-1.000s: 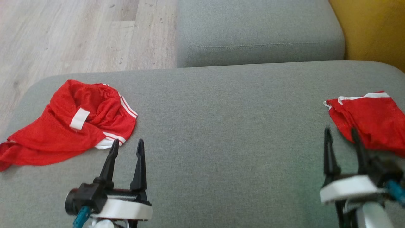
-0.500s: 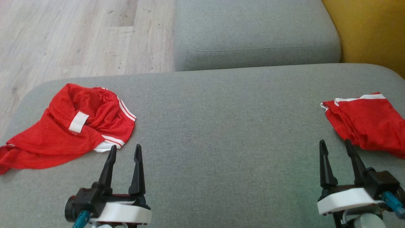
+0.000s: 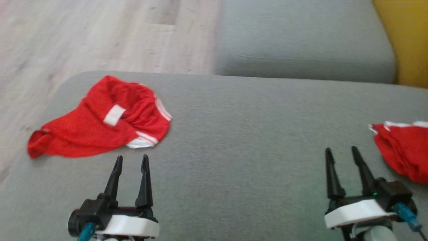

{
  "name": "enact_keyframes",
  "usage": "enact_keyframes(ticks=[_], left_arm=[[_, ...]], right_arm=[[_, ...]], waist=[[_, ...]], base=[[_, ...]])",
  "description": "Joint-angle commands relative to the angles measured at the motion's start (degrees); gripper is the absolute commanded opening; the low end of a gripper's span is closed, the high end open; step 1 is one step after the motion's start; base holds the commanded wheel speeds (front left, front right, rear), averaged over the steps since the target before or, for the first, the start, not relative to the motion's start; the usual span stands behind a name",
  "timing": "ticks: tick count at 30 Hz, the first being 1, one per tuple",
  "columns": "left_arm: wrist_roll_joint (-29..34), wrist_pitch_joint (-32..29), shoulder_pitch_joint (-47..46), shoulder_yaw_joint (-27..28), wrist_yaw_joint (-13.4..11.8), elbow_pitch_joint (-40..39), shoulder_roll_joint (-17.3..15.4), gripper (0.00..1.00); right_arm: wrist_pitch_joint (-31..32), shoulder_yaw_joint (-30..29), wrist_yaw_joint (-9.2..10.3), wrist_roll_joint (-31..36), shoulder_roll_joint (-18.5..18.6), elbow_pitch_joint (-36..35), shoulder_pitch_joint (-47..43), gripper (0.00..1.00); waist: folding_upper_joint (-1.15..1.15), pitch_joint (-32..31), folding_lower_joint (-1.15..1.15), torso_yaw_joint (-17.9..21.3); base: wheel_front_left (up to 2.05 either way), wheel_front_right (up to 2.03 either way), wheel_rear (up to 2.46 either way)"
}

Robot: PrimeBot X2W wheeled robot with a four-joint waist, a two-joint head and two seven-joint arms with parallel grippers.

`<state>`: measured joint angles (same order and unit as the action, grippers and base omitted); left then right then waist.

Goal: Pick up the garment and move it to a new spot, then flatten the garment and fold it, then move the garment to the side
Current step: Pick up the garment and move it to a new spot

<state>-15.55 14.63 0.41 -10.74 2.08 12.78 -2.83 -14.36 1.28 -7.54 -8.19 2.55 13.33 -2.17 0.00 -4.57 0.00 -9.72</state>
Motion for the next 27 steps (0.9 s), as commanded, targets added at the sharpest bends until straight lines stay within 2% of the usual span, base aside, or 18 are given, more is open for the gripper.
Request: enact_keyframes(ticks=[1,16,22,27], left_arm=[[0.61,0.37,-2.88,2.59,0.07,-1.67,-0.05,1.00],[1.90,0.37,-1.47,6.80,0.61,-0.60,-0.05,1.00],[2.21,0.37,-1.32,8.06,1.07,-0.74,-0.05,1.00],[2.86,0.37,-3.59,9.47,2.16,1.09,-1.75,1.00]], right_arm=[[-0.63,2.31,0.05,-0.59,0.33,-2.01,0.83,1.00],[-0.63,8.18,0.05,-2.79,0.33,-2.27,-0.51,1.00],[-0.63,8.66,0.05,-2.78,0.32,-2.35,-0.63,1.00],[-0.63,8.66,0.05,-1.87,0.32,-2.28,-0.08,1.00]], waist=[[0.00,-0.67,0.00,-3.46],[0.00,-1.60,0.00,-13.22],[0.00,-1.43,0.00,-13.86],[0.00,-0.01,0.00,-11.93]], base=[[0.00,0.00,0.00],[0.00,0.00,0.00],[0.00,0.00,0.00],[0.00,0.00,0.00]])
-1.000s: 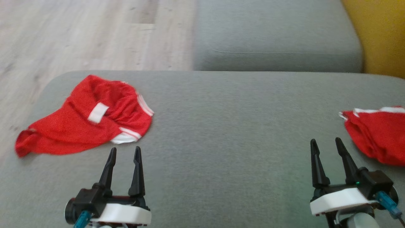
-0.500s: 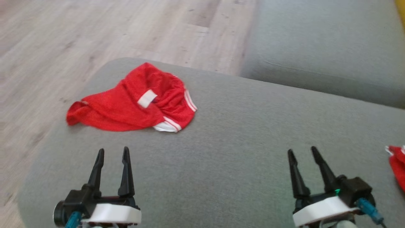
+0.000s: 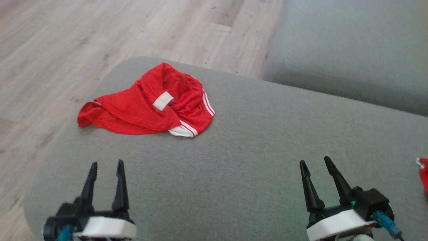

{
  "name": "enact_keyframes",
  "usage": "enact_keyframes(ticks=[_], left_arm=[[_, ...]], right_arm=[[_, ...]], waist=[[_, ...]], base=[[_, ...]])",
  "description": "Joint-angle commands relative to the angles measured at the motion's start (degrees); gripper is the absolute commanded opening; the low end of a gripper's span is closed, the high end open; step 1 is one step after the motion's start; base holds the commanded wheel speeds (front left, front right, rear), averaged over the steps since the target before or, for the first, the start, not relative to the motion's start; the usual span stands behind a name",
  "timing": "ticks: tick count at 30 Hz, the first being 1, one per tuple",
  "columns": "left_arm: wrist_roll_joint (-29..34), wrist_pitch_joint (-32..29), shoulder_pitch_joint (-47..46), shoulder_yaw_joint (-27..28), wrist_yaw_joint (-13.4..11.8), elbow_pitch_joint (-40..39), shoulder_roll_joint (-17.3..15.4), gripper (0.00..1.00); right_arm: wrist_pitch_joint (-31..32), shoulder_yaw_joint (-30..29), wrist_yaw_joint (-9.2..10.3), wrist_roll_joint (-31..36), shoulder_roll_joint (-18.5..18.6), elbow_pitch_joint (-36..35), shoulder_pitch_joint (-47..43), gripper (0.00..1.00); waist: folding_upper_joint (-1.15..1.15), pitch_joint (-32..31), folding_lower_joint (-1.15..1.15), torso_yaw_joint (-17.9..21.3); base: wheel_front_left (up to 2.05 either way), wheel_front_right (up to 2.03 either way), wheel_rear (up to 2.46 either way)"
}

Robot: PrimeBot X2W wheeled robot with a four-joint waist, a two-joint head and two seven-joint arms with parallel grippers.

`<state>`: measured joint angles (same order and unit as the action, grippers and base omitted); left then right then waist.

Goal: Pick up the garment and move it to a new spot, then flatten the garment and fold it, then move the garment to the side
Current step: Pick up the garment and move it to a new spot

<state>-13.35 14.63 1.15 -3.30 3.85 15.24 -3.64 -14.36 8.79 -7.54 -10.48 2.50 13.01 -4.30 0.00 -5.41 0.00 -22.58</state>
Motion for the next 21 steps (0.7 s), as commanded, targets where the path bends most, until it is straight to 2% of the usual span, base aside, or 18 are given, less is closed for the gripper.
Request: enact_keyframes(ticks=[1,6,11,17,21], left_arm=[[0.92,0.37,-5.43,1.98,0.74,-0.72,-1.75,1.00],[1.58,-4.91,-14.74,-0.01,2.43,4.36,-6.75,1.00],[0.92,-15.19,-28.02,-4.49,3.46,10.90,-12.03,1.00],[-7.95,-26.57,-40.49,-14.84,3.61,20.14,-21.08,1.00],[-13.77,-31.66,-44.97,-19.46,3.62,24.50,-24.54,1.00]], right_arm=[[-0.63,1.04,0.05,0.79,0.38,-2.01,2.30,1.00],[-0.63,0.04,0.05,2.80,0.38,-2.94,4.05,1.00],[-0.63,-1.19,0.05,4.42,0.38,-4.61,6.80,1.00],[-0.63,-0.90,0.05,5.26,0.38,-6.30,10.80,1.00],[-0.63,-0.78,0.05,5.14,0.38,-6.92,11.88,1.00]], waist=[[0.00,1.46,0.00,1.59],[0.00,6.49,0.00,5.77],[0.00,12.83,0.00,9.85],[0.00,19.36,0.00,14.82],[0.00,21.62,0.00,16.63]], base=[[0.00,0.00,0.00],[0.00,0.00,0.00],[0.00,0.00,0.00],[0.00,0.00,0.00],[0.00,0.00,0.00]])
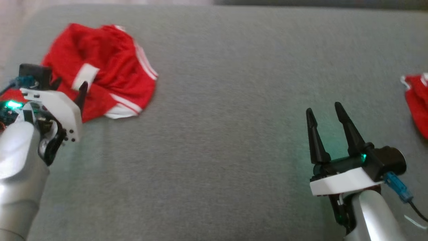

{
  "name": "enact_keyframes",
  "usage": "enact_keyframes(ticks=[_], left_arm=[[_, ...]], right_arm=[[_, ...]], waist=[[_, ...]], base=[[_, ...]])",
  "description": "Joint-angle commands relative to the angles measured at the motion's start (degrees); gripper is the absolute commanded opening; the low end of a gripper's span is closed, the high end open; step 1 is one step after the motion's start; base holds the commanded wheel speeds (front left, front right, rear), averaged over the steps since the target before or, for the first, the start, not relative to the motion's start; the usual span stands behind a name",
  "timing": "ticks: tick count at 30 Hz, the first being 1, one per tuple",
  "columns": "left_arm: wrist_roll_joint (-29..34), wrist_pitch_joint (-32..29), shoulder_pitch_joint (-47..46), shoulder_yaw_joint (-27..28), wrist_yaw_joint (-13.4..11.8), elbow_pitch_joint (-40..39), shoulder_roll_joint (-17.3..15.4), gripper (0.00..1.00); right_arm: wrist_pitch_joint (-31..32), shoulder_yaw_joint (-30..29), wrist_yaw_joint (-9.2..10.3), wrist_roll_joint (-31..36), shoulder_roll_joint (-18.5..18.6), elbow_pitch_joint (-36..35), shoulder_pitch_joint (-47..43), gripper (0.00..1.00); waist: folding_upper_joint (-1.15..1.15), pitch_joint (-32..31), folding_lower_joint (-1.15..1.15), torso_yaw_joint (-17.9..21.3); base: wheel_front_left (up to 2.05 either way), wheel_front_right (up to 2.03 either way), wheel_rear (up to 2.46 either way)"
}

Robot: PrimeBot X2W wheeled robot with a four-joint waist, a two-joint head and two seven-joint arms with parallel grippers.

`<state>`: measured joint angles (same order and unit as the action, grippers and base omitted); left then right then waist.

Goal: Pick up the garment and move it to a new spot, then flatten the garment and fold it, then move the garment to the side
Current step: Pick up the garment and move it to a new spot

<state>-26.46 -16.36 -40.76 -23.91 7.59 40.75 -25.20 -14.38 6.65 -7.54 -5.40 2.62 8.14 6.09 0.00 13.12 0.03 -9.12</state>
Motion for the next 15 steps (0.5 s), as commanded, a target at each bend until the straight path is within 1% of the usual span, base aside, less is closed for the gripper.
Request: enact_keyframes(ticks=[1,2,5,8,11,12,13,14,15], left_arm=[[-1.94,-1.86,-3.68,-0.31,-0.11,-0.35,-3.69,1.00],[-1.94,-1.86,-3.68,-0.31,-0.11,-0.35,-3.69,1.00],[-4.96,-3.38,-5.29,-3.83,-0.11,1.01,-5.69,1.00],[-7.40,-3.69,-6.49,-5.84,-0.11,2.91,-7.00,1.00],[-9.01,-4.19,-6.73,-8.49,-0.11,5.07,-7.53,1.00],[-10.69,-5.00,-6.85,-9.91,-0.11,6.10,-7.69,1.00],[-11.54,-5.42,-6.91,-10.69,-0.11,6.35,-7.71,0.34],[-12.30,-5.52,-6.95,-11.69,-0.10,6.13,-7.78,0.00],[-13.14,-5.45,-6.96,-12.69,-0.10,5.74,-7.93,0.00]], right_arm=[[-0.62,1.31,0.05,0.03,0.26,-2.07,1.56,1.00],[-0.62,1.31,0.05,0.03,0.26,-2.07,1.56,1.00],[-0.62,1.19,0.05,-0.12,0.26,-2.12,1.87,1.00],[-0.62,1.36,0.05,-0.37,0.26,-2.08,2.07,1.00],[-0.62,3.78,0.05,-0.55,0.26,-1.28,1.58,1.00],[-0.62,4.83,0.05,-0.74,0.26,-1.07,1.34,1.00],[-0.62,5.13,0.05,-0.99,0.26,-1.10,1.28,1.00],[-0.62,5.30,0.05,-1.22,0.26,-1.15,1.25,1.00],[-0.62,5.41,0.05,-1.37,0.26,-1.19,1.20,1.00]], waist=[[0.00,3.42,-0.03,3.49],[0.00,3.42,-0.03,3.49],[0.00,4.28,-0.03,4.22],[0.00,4.77,-0.03,4.84],[0.00,4.45,-0.03,5.50],[0.00,4.25,-0.03,5.81],[0.00,4.12,-0.03,5.94],[0.00,4.00,-0.03,6.05],[0.00,3.88,-0.03,6.12]], base=[[0.00,0.00,0.00],[0.00,0.00,0.00],[0.00,0.00,0.00],[0.00,0.00,0.00],[0.00,0.00,0.00],[0.00,0.00,0.00],[0.00,0.00,0.00],[0.00,0.00,0.00],[0.00,0.00,0.00]])
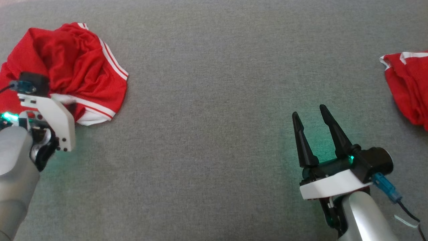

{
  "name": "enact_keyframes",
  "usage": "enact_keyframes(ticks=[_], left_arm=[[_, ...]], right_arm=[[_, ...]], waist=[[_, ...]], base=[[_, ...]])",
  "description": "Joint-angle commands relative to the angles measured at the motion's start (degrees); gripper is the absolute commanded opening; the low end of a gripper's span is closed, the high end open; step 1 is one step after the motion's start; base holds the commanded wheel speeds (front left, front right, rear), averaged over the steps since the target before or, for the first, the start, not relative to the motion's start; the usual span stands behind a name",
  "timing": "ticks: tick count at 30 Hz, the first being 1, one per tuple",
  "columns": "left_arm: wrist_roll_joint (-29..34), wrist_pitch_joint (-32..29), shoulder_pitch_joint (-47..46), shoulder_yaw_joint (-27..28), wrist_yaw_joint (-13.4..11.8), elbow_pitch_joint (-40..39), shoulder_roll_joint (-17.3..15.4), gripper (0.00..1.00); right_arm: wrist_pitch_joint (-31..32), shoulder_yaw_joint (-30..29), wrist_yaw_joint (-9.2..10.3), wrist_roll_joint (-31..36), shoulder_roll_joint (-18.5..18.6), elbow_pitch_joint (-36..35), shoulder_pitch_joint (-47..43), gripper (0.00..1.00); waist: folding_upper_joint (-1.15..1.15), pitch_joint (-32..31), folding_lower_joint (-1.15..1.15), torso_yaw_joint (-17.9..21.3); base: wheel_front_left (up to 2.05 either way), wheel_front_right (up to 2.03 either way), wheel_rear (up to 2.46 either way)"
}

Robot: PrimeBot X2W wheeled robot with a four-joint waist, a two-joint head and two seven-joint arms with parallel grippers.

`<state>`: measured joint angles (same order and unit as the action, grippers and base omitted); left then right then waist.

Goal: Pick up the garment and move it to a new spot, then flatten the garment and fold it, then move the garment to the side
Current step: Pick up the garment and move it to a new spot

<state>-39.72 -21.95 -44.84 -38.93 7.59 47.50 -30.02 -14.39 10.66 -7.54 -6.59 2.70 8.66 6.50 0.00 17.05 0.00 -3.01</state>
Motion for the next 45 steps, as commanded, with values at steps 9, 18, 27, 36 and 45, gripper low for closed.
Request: enact_keyframes(ticks=[9,18,27,36,45], left_arm=[[-5.59,12.78,-4.96,-0.71,-0.10,-5.13,-5.45,0.00],[-16.82,18.51,-4.41,1.66,-0.10,-17.70,-6.50,0.00],[-22.78,18.79,-3.52,4.42,-3.48,-33.80,-2.02,0.00],[-19.49,18.67,-7.26,1.66,-7.69,-41.17,3.44,0.00],[-14.79,21.79,-16.50,0.97,-8.51,-33.32,8.66,0.00]], right_arm=[[-0.61,0.98,0.05,-0.56,0.18,0.04,0.02,1.00],[-0.61,1.01,0.05,-2.19,0.18,2.00,-1.44,1.00],[-0.61,1.97,0.05,-3.94,0.18,2.07,-1.24,1.00],[-0.61,5.33,0.05,-6.14,0.18,0.98,1.62,1.00],[-0.61,10.66,0.05,-9.61,0.18,-0.96,4.41,1.00]], waist=[[0.00,-3.50,0.00,-0.33],[0.00,-9.08,0.00,-1.75],[0.00,-11.16,0.00,1.35],[0.00,-8.12,0.00,10.53],[0.00,-3.52,0.00,21.41]], base=[[0.00,0.00,0.00],[0.00,0.00,0.00],[0.00,0.00,0.00],[0.00,0.00,0.00],[0.00,0.00,0.00]])
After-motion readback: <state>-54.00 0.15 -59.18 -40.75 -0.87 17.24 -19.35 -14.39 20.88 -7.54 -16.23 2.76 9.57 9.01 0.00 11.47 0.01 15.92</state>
